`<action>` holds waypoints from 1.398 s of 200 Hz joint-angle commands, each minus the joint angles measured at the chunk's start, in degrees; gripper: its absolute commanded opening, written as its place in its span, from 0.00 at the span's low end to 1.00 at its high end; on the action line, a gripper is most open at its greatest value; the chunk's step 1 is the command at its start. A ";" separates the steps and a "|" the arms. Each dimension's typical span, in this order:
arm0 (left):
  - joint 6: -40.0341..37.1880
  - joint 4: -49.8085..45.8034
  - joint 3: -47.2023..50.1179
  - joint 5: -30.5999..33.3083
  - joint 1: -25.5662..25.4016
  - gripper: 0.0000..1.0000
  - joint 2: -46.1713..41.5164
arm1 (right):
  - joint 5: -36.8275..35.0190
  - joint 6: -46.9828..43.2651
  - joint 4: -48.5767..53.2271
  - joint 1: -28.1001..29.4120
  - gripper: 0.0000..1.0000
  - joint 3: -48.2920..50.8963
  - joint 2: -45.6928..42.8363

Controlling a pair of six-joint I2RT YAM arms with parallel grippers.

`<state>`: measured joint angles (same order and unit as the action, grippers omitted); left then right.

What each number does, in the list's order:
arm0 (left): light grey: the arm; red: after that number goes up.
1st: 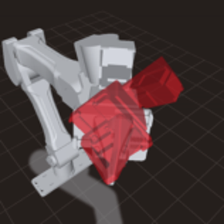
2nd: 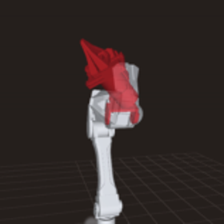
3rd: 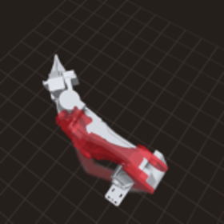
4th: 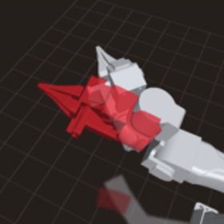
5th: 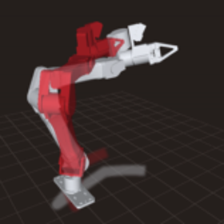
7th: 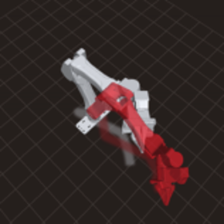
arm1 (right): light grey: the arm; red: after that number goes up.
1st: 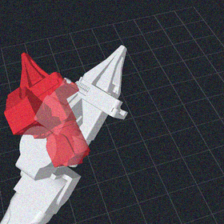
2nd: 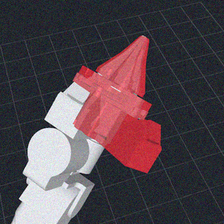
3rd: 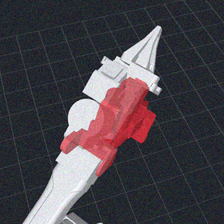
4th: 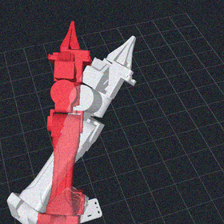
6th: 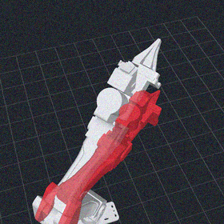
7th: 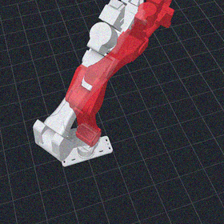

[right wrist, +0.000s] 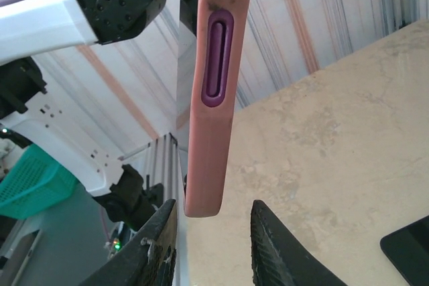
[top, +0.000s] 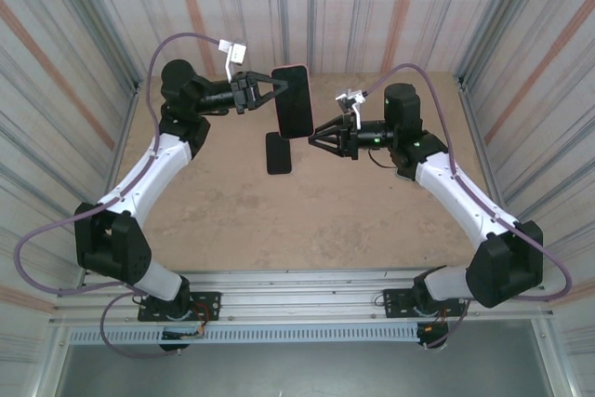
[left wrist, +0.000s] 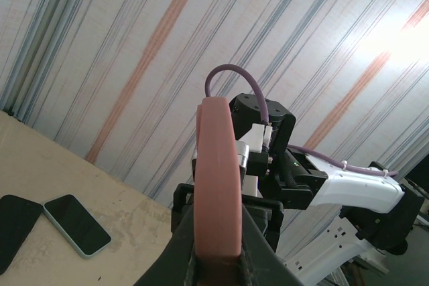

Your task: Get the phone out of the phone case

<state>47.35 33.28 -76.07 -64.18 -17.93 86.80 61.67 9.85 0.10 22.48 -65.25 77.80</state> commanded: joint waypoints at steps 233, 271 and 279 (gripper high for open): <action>7.67 6.38 -3.12 -4.04 0.86 0.00 0.00 | 4.89 -17.04 16.05 1.31 0.21 -9.09 2.53; 8.79 7.24 -3.12 -4.45 0.81 0.00 -0.08 | 4.12 -16.39 15.17 1.34 0.21 -9.63 2.88; 8.72 7.12 -3.14 -4.63 0.79 0.00 -0.07 | 4.38 -15.51 14.04 1.41 0.21 -9.51 2.88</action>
<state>54.48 36.58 -76.77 -67.55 -17.34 87.48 65.65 -5.08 14.02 23.55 -72.66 80.25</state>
